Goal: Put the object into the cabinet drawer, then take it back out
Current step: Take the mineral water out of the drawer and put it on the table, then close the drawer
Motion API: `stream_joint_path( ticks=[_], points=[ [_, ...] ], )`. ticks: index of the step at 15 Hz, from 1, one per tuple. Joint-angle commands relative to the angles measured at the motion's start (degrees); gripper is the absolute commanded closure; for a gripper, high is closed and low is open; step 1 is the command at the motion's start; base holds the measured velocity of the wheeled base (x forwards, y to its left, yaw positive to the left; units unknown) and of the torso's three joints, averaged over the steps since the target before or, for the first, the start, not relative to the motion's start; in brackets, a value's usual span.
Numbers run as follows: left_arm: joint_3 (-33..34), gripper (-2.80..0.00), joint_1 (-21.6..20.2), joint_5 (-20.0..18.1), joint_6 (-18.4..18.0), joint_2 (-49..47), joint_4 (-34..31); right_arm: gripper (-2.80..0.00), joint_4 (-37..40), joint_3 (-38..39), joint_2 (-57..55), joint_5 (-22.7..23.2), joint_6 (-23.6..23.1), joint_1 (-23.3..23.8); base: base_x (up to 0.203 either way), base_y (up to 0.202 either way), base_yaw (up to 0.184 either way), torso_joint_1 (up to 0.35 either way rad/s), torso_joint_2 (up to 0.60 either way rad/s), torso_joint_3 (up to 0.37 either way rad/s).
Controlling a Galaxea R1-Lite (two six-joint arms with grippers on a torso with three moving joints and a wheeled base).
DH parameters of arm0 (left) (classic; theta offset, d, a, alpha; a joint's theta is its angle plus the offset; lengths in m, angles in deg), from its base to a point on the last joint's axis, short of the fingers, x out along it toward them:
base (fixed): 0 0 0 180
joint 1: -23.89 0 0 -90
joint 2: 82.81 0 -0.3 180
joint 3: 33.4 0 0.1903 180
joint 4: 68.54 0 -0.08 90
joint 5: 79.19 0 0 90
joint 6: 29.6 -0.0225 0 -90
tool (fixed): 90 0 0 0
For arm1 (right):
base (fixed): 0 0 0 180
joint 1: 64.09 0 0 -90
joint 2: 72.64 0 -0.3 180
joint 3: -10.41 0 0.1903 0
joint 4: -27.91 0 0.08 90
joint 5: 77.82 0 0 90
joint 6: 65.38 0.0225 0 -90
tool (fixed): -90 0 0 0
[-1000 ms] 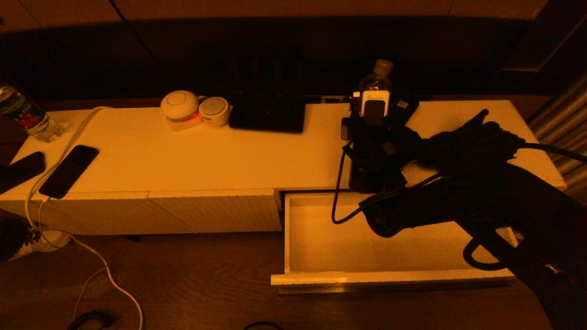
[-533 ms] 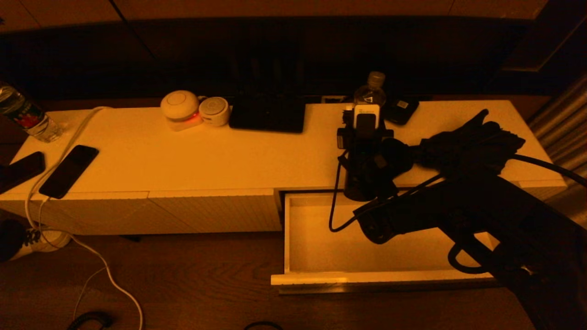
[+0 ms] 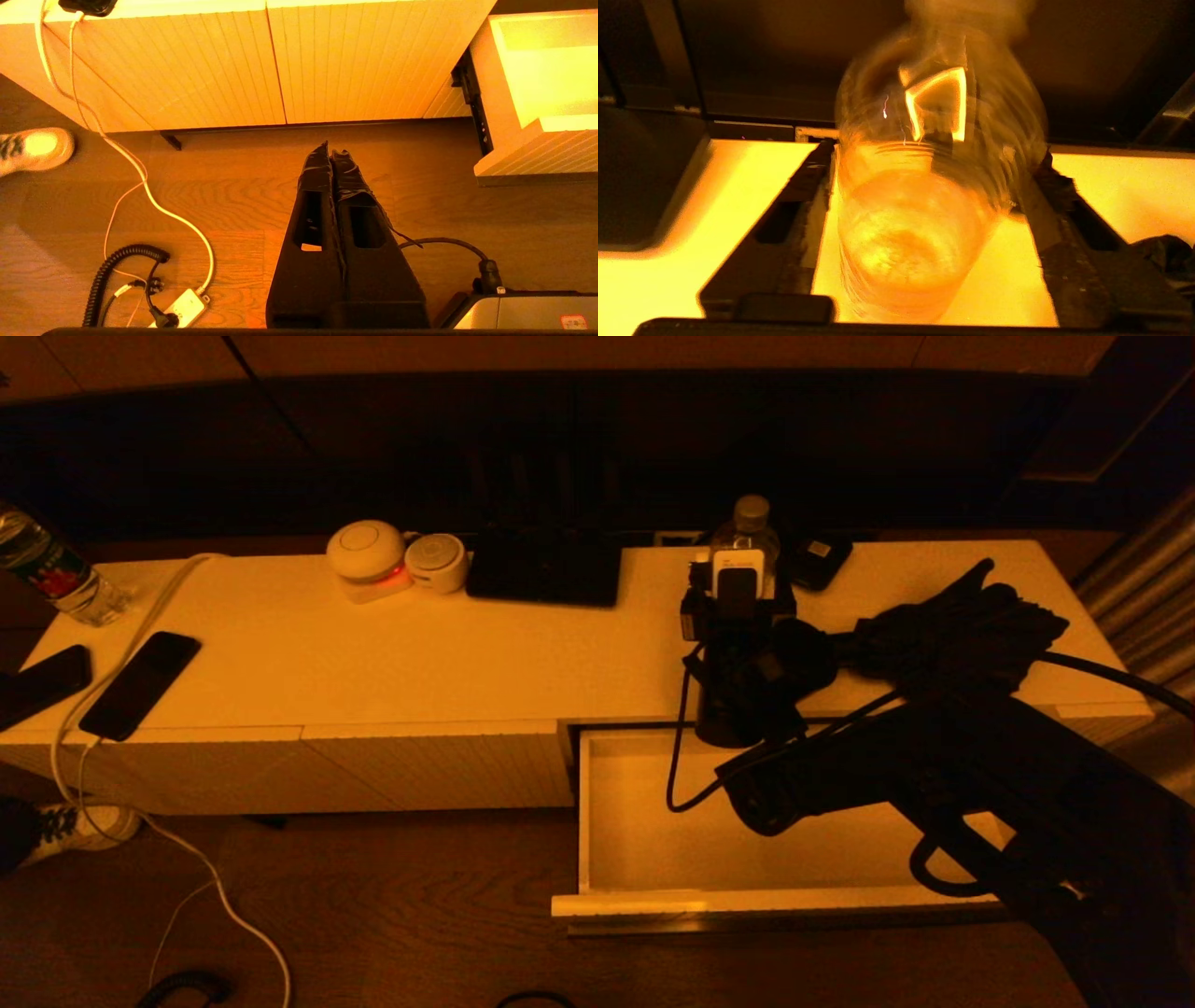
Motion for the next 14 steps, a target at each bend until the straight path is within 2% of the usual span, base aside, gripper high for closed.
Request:
stream_joint_path(
  ticks=[1, 5, 14],
  points=[
    [0.0, 0.0, 0.0, 0.04, -0.01, 0.0, 0.0, -2.8, -0.4, 0.0, 0.06, -0.2, -0.13, -0.2, 0.0, 0.0, 0.0, 0.0, 0.0, 0.0],
    [0.0, 0.0, 0.0, 0.04, -0.01, 0.0, 0.0, -2.8, -0.4, 1.28, 3.05, -0.29, -0.2, -0.57, 0.0, 0.0, 0.0, 0.0, 0.0, 0.0],
    [0.0, 0.0, 0.0, 0.04, -0.01, 0.0, 0.0, -2.8, -0.4, 8.92, 20.6, -0.2, -2.3, -2.39, 0.0, 0.0, 0.0, 0.0, 0.0, 0.0]
  ],
)
